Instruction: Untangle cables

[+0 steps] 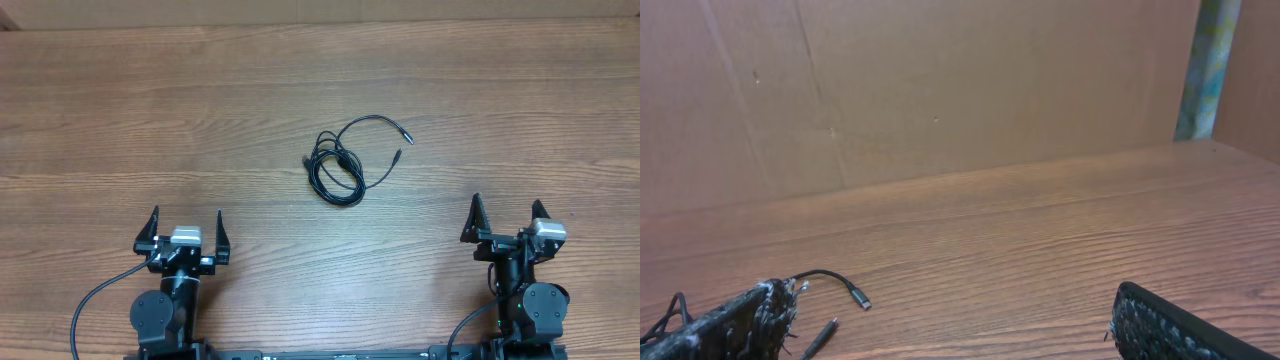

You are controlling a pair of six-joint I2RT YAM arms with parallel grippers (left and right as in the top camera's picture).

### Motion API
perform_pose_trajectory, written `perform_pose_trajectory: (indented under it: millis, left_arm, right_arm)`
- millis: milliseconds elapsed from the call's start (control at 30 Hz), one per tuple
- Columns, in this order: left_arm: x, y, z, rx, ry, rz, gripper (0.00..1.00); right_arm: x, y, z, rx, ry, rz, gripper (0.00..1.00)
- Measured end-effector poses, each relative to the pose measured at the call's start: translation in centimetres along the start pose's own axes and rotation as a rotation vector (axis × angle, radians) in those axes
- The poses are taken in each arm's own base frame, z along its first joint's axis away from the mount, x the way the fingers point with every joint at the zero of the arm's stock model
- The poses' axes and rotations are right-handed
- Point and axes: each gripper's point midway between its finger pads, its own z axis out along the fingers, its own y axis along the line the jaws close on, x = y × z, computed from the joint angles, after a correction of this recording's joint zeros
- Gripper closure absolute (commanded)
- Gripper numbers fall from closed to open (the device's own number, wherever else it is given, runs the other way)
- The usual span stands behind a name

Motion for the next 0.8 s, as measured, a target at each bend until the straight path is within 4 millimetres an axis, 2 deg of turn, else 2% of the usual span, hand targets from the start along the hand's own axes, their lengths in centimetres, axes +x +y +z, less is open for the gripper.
perform_pose_trajectory:
  millis: [233,333,667,733,800]
  left_arm:
    - [-0.3,-0.3,0.0,0.02,-0.012,-0.007,0.0]
    - [-1.0,-0.5,0.0,0.034,-0.04,-0.068,0.0]
    - [-7.8,0.9,-1.3,0.042,-0.293,-0.417,0.0]
    - [-9.6,1.2,-1.9,0.05,-0.346,-0.461,0.01]
    - [-11.8,1.3,-2.8,0.074,-0.418,-0.474,0.0]
  right_arm:
    - [0.0,0.0,0.0,0.0,0.0,0.0,0.0]
    - [0.0,0.0,0.0,0.0,0.0,0.0,0.0]
    - [-0.3,0.1,0.0,-0.002,-0.013,0.002,0.0]
    - [-1.0,0.5,0.0,-0.025,-0.04,0.012,0.0]
    - [-2.5,1.6,-0.2,-0.088,-0.099,0.025,0.0]
